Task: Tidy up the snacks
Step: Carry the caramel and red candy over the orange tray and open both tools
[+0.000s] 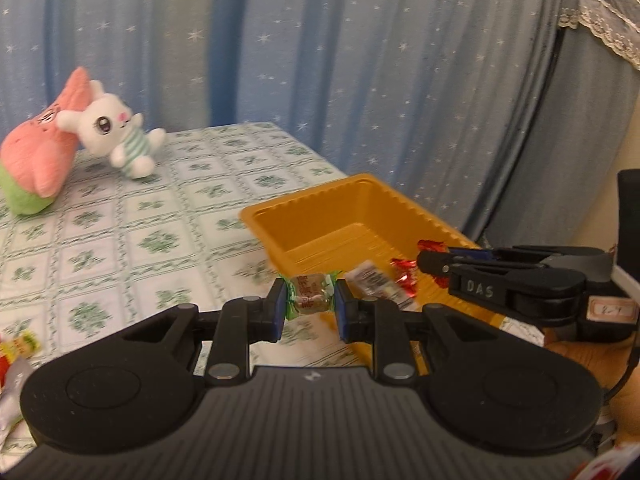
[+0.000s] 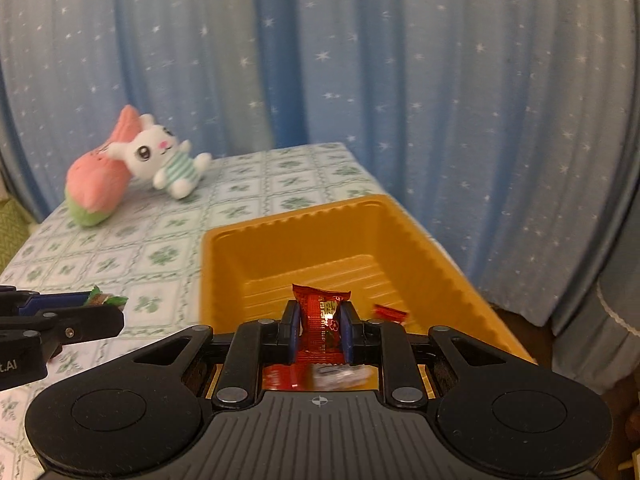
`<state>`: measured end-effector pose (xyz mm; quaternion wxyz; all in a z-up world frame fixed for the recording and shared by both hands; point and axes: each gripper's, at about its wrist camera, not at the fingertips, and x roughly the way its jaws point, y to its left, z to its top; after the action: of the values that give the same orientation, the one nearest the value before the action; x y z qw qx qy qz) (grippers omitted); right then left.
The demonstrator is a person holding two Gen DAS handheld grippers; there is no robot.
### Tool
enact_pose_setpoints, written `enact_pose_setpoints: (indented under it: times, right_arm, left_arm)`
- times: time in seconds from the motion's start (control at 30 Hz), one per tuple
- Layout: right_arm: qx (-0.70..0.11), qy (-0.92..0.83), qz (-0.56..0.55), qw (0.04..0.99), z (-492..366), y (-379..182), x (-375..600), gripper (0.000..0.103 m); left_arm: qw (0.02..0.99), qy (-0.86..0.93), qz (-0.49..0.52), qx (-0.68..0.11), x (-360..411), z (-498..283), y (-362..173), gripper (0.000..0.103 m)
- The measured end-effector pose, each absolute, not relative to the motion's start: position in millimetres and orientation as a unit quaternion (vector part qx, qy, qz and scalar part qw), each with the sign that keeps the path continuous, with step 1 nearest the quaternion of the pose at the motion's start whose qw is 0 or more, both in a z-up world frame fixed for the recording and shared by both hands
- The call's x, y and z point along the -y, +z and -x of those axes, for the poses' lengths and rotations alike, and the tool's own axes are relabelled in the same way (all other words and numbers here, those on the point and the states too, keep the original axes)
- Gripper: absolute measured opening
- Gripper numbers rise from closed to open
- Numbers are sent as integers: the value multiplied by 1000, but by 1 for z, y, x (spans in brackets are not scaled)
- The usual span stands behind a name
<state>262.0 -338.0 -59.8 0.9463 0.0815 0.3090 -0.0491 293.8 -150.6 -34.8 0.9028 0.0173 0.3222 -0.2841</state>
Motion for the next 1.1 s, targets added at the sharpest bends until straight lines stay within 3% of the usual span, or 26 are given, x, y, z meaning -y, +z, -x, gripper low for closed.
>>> enact_pose_setpoints:
  times: [0.7, 0.8, 0.87, 1.1]
  right_arm:
    - [-317, -100, -124, 935, -261, -70, 375, 21]
    - [-316, -100, -128, 935, -261, -70, 376, 21]
    - [-316, -99, -131, 934, -262, -70, 377, 21]
    - [-318, -93, -141, 933, -263, -71, 376, 21]
  left_arm:
    - [889, -329, -32, -318, 205, -320, -56, 22]
    - [888, -332, -40, -316, 211, -322, -60, 26]
    - [890, -329, -48, -311, 212, -321, -63, 43]
    - [901, -294, -65, -312, 198, -323, -64, 44]
